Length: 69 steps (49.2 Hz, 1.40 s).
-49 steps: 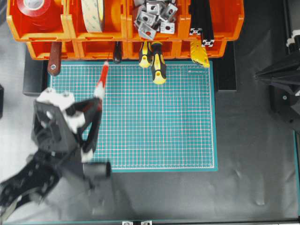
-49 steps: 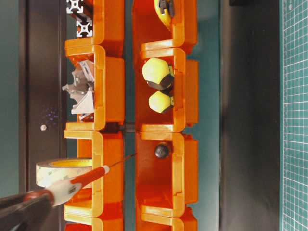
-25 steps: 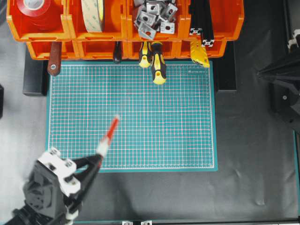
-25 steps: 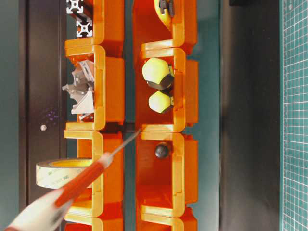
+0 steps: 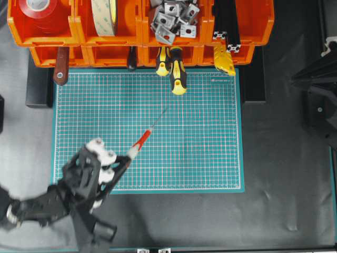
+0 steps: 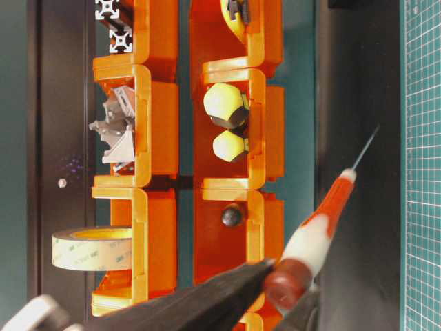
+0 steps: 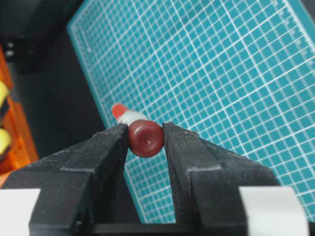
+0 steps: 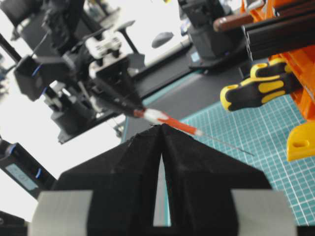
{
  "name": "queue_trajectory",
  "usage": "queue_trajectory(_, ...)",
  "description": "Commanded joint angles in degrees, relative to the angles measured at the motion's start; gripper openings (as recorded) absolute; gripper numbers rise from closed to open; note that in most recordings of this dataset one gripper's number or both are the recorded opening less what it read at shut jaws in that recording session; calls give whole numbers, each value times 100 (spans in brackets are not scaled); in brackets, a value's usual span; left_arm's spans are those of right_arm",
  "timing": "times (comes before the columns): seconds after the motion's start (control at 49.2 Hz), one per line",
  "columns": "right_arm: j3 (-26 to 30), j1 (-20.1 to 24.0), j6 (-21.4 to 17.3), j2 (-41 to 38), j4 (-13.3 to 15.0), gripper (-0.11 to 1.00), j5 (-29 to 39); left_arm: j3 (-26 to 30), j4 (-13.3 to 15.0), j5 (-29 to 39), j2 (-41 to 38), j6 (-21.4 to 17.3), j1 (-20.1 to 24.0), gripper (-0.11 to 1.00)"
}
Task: Pick red screwdriver from container rack with left arm.
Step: 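Carry the screwdriver over the mat and lower it toward the surface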
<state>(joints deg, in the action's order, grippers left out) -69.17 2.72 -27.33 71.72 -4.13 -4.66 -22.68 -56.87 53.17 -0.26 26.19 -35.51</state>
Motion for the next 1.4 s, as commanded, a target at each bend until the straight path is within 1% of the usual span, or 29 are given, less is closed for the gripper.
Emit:
queue_trajectory(0.0, 220, 0, 0, -185, 0, 0, 26, -105, -26, -272, 176, 18, 237, 26)
queue_trajectory(0.163, 220, 0, 18, -176, 9, 0, 26, -97, -26, -492, 88, 105, 554, 26)
queue_trajectory(0.346, 220, -9, 44, -185, 97, 0, 26, -88, -26, -545, -44, 501, 809, 26)
queue_trajectory(0.448, 229, -9, 44, -185, 149, 0, 44, -88, -26, -650, -97, 624, 870, 26)
queue_trajectory(0.834, 246, 0, 0, -149, 149, 0, 264, -141, -26, -1134, -149, 642, 1020, 26)
queue_trajectory(1.159, 255, -9, 9, -141, 149, 0, 316, -158, -26, -1301, -158, 659, 1099, 26)
queue_trajectory(1.2, 255, 0, 9, -141, 149, 0, 316, -167, -26, -1336, -158, 668, 1125, 31)
queue_trajectory(1.221, 255, 0, 0, -141, 149, 0, 316, -176, -26, -1362, -149, 668, 1134, 36)
queue_trajectory(1.343, 255, 0, 9, -141, 149, 0, 316, -202, -26, -1494, -149, 712, 1143, 70)
queue_trajectory(1.383, 255, -9, 0, -141, 149, 0, 308, -202, -26, -1529, -149, 747, 1151, 80)
